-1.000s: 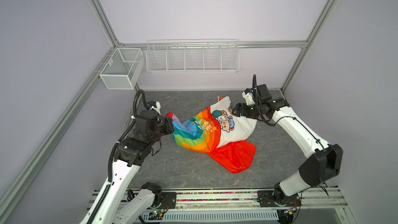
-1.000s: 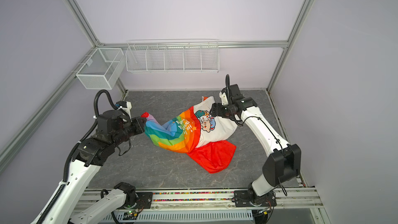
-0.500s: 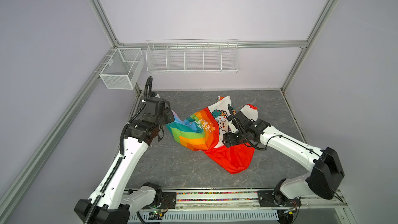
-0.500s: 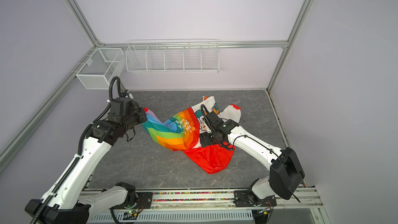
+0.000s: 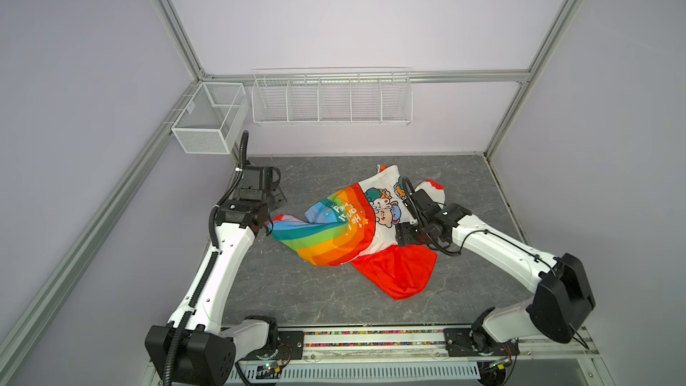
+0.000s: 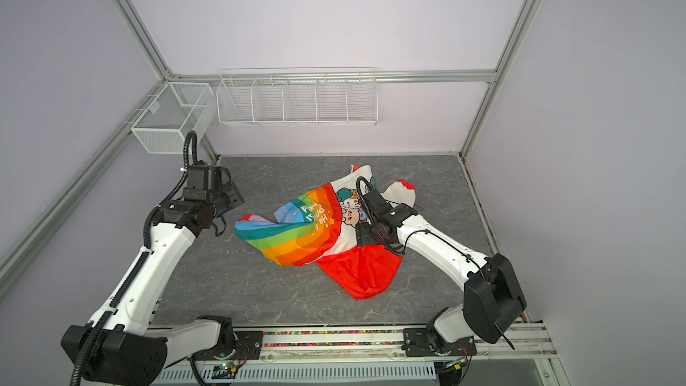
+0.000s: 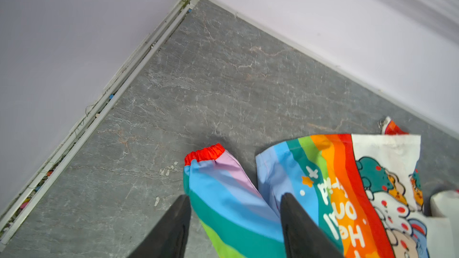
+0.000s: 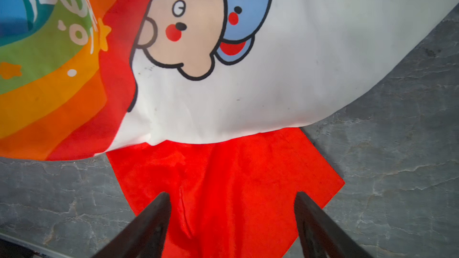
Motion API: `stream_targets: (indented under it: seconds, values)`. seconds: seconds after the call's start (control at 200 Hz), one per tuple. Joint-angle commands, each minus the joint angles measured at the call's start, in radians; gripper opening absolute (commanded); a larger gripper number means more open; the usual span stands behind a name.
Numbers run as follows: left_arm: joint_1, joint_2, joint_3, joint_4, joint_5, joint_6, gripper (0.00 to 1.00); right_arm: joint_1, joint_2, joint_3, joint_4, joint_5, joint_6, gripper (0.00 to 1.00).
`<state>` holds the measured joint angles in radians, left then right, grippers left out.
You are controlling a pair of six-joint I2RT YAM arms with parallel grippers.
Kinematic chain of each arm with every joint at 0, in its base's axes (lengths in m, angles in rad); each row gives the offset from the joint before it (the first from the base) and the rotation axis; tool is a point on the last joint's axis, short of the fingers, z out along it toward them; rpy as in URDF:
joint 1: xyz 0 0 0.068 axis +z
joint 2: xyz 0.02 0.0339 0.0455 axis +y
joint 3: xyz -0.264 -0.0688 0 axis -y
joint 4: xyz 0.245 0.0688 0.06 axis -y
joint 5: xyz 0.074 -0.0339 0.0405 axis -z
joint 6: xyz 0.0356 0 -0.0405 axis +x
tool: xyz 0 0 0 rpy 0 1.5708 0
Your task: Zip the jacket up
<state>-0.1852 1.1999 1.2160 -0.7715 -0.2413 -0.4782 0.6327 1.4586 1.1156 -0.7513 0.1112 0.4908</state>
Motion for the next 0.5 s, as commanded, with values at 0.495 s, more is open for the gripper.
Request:
stream_targets:
  seconds: [0.495]
  values:
    - [-0.656,-0.218,-0.463,0.224,0.192,-0.322,0.68,-0.188,0.014,-0.057,0.038,-0.146,0.029,0.88]
